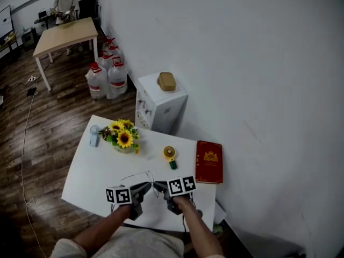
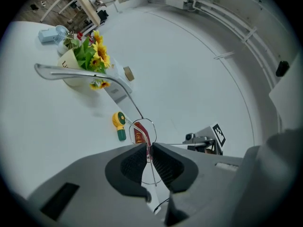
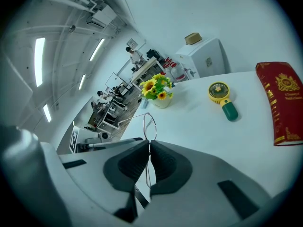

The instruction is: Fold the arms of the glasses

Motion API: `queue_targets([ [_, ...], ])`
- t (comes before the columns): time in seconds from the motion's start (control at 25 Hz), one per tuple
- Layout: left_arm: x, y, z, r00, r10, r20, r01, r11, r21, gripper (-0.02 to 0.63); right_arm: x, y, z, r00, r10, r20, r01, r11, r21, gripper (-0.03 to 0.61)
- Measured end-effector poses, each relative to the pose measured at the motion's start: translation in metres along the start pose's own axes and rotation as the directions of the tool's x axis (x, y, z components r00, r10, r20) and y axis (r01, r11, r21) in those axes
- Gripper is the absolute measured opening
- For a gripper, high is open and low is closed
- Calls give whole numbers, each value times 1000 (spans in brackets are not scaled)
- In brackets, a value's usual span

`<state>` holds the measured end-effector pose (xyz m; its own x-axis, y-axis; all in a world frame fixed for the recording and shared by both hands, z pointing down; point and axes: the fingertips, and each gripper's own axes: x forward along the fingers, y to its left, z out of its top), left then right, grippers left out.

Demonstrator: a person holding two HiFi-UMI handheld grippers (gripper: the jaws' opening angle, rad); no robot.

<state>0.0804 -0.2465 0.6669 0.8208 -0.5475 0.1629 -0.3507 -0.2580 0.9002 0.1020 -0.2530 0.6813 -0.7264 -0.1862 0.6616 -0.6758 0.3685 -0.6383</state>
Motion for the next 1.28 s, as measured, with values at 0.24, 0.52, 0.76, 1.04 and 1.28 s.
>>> queue_targets([
  [0.24,-15,8,-3,998,60,-30,-55,985,164,132,-4,-9,10,1000,-7,22,7,1000,6,15],
  [0.52,-60,37,27,975,213,69,-224,905,362,146,-11,-15,22,1000,-8,25,8,1000,-5,15],
  [0.76,-82,36,66,948,284,144,-315,760,569,146,-12,-17,27,1000,-5,12,5,1000,-20,15],
  [1.04,-72,26,70,941,336,45,-221,508,833,146,-16,-20,28,1000,-2,7,2,1000,-27,15],
  [1.28,-64,24,62,926,377,12,-158,358,920,144,-24,-21,28,1000,1,14,-1,1000,-31,15],
])
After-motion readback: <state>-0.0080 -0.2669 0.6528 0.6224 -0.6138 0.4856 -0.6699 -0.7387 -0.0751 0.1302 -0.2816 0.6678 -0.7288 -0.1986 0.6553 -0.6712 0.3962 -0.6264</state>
